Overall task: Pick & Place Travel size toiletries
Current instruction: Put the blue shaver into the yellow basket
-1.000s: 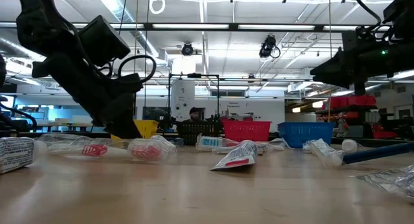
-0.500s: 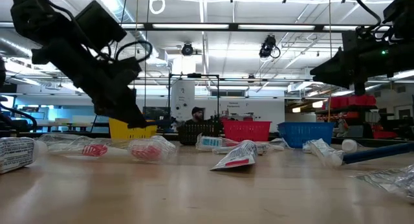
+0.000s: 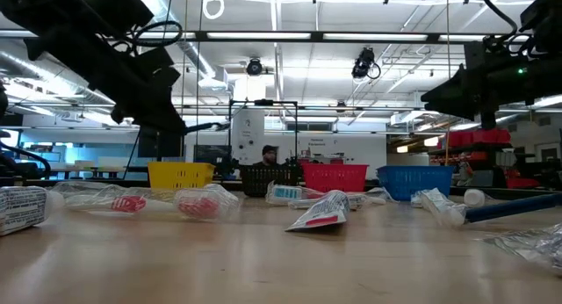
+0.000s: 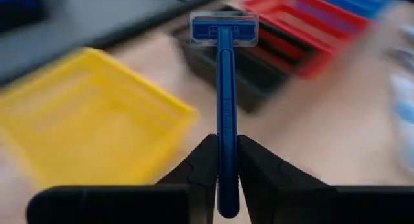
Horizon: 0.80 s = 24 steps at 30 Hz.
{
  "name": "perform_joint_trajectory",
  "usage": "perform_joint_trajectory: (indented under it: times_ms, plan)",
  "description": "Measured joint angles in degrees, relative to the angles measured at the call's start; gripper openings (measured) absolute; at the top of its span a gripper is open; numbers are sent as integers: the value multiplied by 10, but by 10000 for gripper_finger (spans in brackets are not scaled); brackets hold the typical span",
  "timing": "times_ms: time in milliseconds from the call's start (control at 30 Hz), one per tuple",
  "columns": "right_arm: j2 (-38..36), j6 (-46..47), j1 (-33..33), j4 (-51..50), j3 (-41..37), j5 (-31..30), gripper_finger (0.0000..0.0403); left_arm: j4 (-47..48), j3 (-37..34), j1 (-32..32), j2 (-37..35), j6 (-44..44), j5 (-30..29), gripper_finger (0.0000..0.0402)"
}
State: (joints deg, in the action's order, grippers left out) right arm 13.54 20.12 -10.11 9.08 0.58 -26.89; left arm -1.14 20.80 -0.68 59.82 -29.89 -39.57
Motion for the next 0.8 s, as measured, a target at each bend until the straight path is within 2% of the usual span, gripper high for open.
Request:
perform_joint_trajectory:
  times_ms: [133, 500, 633, 800]
  plan:
    - [0, 0, 0, 0, 0, 0, 131, 20, 0, 49, -4, -3, -12, 58]
    - [0, 0, 0, 0, 0, 0, 131, 9, 0, 205, 71, -27, 74, 65]
    - [0, 0, 0, 0, 0, 0, 131, -15, 0, 240, 106, -21, 81, 67]
    - [0, 0, 0, 0, 0, 0, 131, -58, 0, 265, 144, -1, 125, 68]
